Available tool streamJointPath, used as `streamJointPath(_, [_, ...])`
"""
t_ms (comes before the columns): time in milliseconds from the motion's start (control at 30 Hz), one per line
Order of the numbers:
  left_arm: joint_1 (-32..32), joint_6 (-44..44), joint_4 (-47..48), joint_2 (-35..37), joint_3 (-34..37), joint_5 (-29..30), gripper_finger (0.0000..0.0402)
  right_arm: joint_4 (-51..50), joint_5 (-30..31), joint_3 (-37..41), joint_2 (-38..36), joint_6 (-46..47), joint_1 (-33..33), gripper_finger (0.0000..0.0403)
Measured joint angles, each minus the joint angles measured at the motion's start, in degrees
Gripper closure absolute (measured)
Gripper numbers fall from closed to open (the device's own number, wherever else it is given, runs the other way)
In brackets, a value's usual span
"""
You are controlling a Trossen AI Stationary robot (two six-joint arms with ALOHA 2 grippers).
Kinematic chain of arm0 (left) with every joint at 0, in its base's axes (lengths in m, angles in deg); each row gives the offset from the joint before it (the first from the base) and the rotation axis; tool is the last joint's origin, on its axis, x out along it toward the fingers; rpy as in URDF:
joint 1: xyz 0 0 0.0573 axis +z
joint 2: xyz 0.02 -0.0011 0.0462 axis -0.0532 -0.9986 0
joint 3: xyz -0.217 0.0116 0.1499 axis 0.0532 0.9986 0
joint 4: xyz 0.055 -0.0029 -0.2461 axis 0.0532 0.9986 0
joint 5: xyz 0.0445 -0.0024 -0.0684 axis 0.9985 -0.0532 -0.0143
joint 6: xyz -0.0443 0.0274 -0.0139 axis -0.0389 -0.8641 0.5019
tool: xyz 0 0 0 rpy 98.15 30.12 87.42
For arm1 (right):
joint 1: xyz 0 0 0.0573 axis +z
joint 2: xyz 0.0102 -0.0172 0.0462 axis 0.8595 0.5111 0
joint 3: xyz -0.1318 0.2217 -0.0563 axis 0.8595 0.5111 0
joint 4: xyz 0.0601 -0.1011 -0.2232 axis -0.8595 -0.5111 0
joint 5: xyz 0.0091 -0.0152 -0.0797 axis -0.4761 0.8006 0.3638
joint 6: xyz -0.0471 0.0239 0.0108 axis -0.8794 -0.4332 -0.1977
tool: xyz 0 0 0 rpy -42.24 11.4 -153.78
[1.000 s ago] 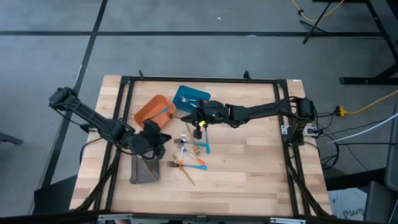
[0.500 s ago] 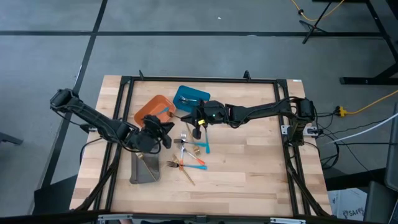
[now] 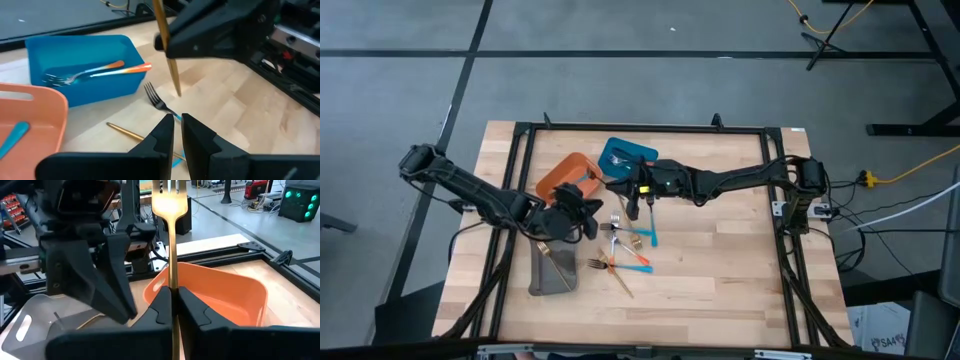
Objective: Sort silverware by color (type)
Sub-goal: Put the gold fork into the black bin
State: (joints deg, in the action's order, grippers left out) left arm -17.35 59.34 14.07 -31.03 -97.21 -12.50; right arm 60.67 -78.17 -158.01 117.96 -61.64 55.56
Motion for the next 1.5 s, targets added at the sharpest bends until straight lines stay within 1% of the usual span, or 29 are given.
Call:
streamJointPath(233, [1.53, 0.23, -0.10, 0.00, 0.01, -1.11, 0.0372, -0.11, -0.09, 0.00, 0.00, 0.00, 0.00, 0.0402])
streamJointPath(433, [2.95, 0.21, -0.12, 0.02, 0.00, -7.18, 0.0370, -0.15, -0.12, 0.00, 0.00, -0.23, 0.00, 0.0402])
streamJointPath(533, [3.49, -0.16, -0.14, 0.02, 0.00, -9.57, 0.0355, -0.15, -0.13, 0.00, 0.00, -0.24, 0.00, 0.0402])
streamJointPath(700, [4.37, -0.20, -0.34, 0.02, 0.00, -9.34, 0.0306, -0.14, -0.12, 0.00, 0.00, -0.24, 0.00, 0.0402])
streamJointPath(833, [5.42, -0.20, -1.22, -0.30, 0.00, -9.03, 0.0287, 0.22, -0.07, 0.00, 0.00, -0.24, 0.00, 0.0402])
streamJointPath(967, [6.12, -0.27, -4.43, -2.03, 0.00, -8.24, 0.0285, 0.31, -0.03, 0.00, 0.00, -0.25, 0.00, 0.0402])
streamJointPath(1200, [6.16, -2.13, -8.66, -5.42, 0.02, -4.89, 0.0287, 0.33, -0.14, 0.00, 0.00, -0.24, 0.00, 0.0402])
streamJointPath(1500, [6.14, -1.88, -9.70, -3.89, 0.02, -4.84, 0.0295, -3.42, -0.49, 0.00, 0.00, -0.24, 0.00, 0.0402])
